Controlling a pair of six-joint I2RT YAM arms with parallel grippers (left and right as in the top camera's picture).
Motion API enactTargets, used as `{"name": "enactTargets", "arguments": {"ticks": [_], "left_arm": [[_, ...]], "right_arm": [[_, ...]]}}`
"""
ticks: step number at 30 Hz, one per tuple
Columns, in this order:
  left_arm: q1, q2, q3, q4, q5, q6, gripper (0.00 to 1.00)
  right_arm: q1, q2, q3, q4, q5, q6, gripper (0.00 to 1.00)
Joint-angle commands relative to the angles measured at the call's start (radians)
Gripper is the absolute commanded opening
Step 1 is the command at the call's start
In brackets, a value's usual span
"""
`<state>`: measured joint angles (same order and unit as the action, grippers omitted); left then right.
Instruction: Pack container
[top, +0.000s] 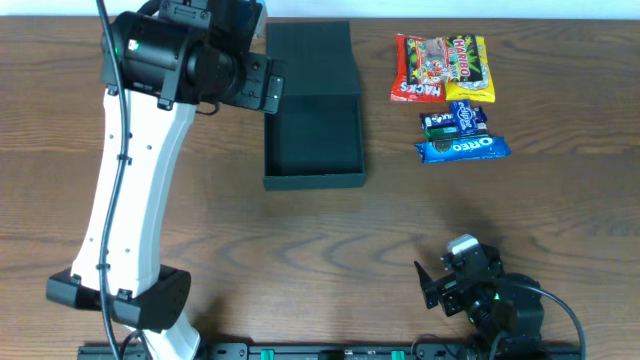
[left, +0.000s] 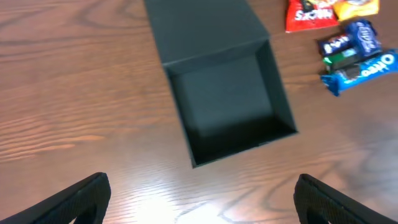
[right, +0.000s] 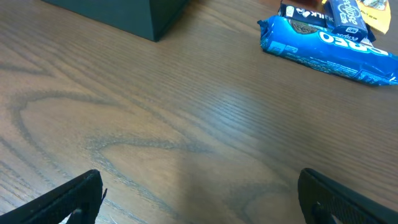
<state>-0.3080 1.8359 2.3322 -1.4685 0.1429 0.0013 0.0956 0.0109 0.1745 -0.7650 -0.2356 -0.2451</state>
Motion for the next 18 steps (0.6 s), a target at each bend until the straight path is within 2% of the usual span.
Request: {"name": "enactTargets", "arguments": {"ticks": [1,12,14,16,18], "left_arm": [[0.000,0.020,0.002,-0.001,0.050,0.014,0.95],[0.000,0.025,0.002,-0.004,0.049,0.014,0.95],[0.000,0.025,0.002,-0.004,0.049,0.014,0.95],[0.000,0.025,0.002,-0.003,0.049,0.014,0.96],[0.000,0.025,0.002,-0.003,0.048,0.014,0.96]], "right_arm": [[0.011,-0.005,-0.005,-0.001,-0.007,0.013,0.99],[0.010,-0.005,-0.005,0.017,0.018,-0.040,0.99],[0.011,-0.005,-0.005,0.069,0.019,-0.072,0.99],[0.011,-0.005,-0.005,0.180,-0.040,-0.021,0.99],[0.011,-0.005,-0.005,0.325,-0.176,0.163,1.00]]}}
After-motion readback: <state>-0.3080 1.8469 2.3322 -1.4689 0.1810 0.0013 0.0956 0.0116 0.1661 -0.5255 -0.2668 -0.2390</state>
